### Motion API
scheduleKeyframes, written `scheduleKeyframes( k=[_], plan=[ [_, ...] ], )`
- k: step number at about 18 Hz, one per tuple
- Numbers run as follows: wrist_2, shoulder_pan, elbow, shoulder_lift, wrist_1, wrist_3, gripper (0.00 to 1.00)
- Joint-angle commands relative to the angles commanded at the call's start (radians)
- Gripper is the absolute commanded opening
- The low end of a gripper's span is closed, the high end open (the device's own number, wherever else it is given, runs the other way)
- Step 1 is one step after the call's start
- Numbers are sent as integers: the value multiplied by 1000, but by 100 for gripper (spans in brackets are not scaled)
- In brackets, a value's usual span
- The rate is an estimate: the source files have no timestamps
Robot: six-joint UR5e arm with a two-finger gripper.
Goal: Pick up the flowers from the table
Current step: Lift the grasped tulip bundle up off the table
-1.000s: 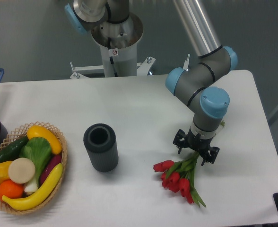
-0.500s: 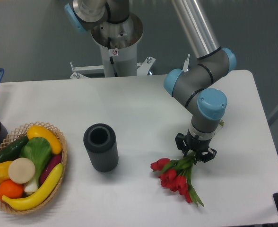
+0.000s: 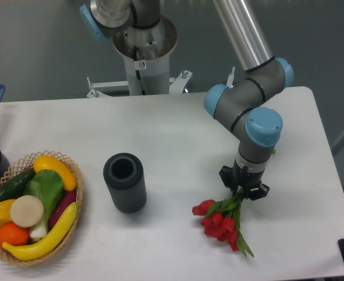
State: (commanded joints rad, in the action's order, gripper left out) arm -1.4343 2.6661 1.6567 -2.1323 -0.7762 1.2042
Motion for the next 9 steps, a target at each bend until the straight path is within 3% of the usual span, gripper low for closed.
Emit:
scheduleKeyframes(
  k=[5, 9],
  plan=[
    [5, 2, -5, 66, -2, 0, 27],
    [55, 5, -37, 176, 5, -12, 27]
  ],
)
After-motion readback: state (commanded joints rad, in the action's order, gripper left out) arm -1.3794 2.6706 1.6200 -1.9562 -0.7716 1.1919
